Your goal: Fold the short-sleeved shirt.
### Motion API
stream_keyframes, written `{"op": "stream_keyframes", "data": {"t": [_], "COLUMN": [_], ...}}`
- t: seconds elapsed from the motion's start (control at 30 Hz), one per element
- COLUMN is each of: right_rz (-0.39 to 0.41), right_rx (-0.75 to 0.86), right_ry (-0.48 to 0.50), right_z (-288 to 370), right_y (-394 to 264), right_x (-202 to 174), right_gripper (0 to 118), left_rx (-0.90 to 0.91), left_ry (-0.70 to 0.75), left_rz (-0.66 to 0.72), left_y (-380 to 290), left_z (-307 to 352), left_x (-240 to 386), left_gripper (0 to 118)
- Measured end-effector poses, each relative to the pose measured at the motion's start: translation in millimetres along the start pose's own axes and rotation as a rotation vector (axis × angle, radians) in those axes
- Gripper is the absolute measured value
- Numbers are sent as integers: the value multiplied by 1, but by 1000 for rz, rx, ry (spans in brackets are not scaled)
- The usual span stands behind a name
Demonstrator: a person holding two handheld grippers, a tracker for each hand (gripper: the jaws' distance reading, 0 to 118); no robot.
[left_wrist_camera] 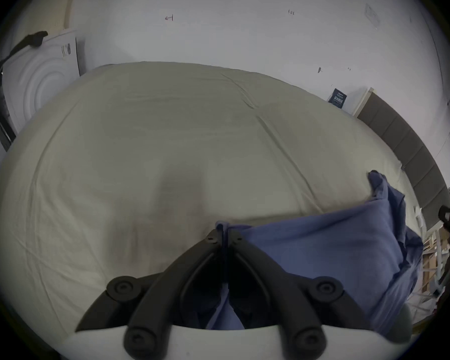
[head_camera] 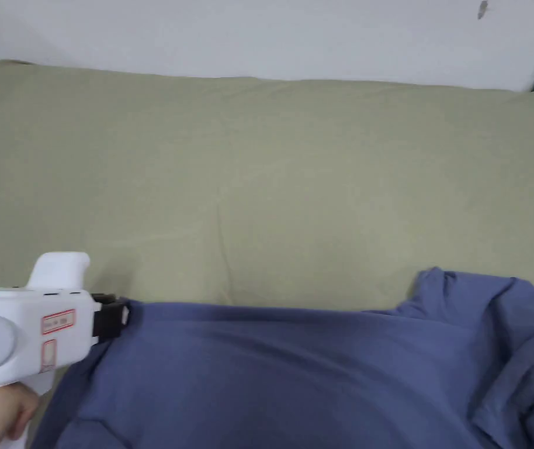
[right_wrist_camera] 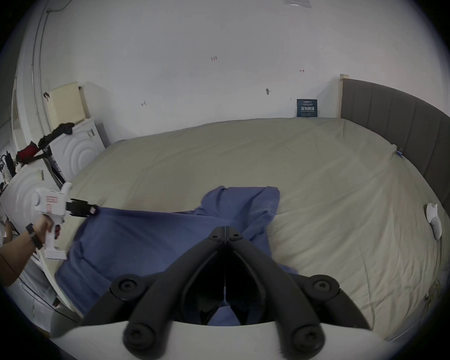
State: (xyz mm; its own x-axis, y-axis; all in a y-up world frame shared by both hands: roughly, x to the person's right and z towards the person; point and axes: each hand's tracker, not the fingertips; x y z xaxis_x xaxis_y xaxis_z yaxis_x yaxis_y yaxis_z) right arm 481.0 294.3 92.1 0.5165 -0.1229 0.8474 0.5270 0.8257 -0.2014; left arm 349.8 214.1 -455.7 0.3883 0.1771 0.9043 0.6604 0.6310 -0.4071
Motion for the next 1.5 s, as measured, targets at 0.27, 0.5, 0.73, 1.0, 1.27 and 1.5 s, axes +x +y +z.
{"op": "stream_keyframes", "data": {"t": [0.27, 0.5, 0.73, 1.0, 1.27, 1.5], "right_rz": [-17, -96, -159, -137, -102, -21], "right_rx": [-197, -363, -342, -164, -13, -6], "right_ry": [-27, 19, 89, 143, 211, 174], "right_z": [-94, -181, -197, -140, -66, -6], "right_y": [29, 35, 42, 51, 46, 28], "right_x": [50, 60, 59, 62, 64, 48], "right_gripper": [33, 89, 2, 2, 2, 2], "left_rx": [30, 19, 6, 69, 130, 161], "left_ry": [-20, -32, -42, -78, -126, -175], "left_rz": [11, 32, 34, 89, 66, 48], "left_y": [-7, -6, -5, -6, -8, -22], "left_z": [10, 10, 8, 21, 61, 101], "left_x": [21, 23, 19, 13, 14, 13], "left_gripper": [0, 0, 0, 0, 0, 0]}}
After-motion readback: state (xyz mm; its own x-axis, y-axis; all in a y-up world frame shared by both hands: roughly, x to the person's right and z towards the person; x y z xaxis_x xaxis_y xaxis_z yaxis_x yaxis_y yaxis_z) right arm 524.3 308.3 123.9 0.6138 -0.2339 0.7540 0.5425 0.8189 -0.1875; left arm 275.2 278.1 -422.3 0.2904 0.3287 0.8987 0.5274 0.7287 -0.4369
